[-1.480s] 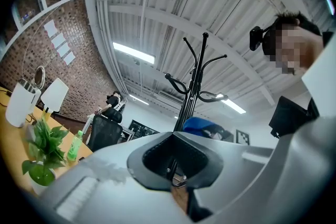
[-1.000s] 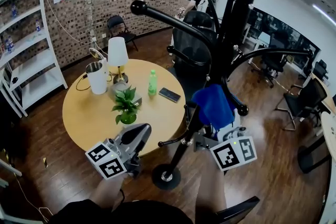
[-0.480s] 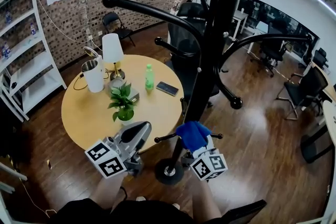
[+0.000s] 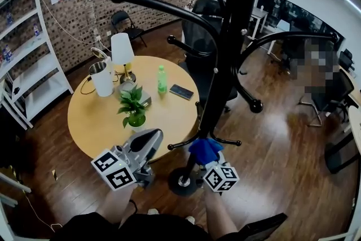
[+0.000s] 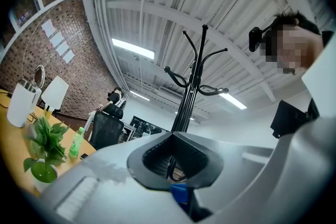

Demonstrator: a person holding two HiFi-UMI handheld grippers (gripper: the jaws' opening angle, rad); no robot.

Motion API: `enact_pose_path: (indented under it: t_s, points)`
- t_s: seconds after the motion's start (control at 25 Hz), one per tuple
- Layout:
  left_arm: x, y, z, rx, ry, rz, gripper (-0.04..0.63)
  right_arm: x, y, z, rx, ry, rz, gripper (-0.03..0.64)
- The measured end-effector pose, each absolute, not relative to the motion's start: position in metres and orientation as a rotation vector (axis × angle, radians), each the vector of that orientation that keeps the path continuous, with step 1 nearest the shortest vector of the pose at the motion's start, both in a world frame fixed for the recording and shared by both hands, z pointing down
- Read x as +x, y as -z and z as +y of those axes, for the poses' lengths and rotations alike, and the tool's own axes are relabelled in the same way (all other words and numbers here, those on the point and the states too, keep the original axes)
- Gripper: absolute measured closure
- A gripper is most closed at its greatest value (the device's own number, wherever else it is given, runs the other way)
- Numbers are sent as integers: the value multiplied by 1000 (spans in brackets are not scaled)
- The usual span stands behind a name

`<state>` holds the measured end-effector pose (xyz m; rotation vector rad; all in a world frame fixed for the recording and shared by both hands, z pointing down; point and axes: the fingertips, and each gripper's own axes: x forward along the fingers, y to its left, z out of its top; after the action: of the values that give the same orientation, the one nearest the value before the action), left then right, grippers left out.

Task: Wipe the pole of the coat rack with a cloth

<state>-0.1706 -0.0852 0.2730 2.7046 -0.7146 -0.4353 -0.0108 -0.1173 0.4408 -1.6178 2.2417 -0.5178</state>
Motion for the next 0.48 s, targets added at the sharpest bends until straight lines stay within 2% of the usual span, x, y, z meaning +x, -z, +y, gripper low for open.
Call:
enact_pose_path:
  t_s: [0.24,0.48]
  points:
    - [-178,-270,-88,2704,452,-720,595,-14,-370,-117,-1512,439,2210,597]
    - [-183,-266,-91,2700,492,-731,595,-15,-241,-111,-1387,127,2201,597]
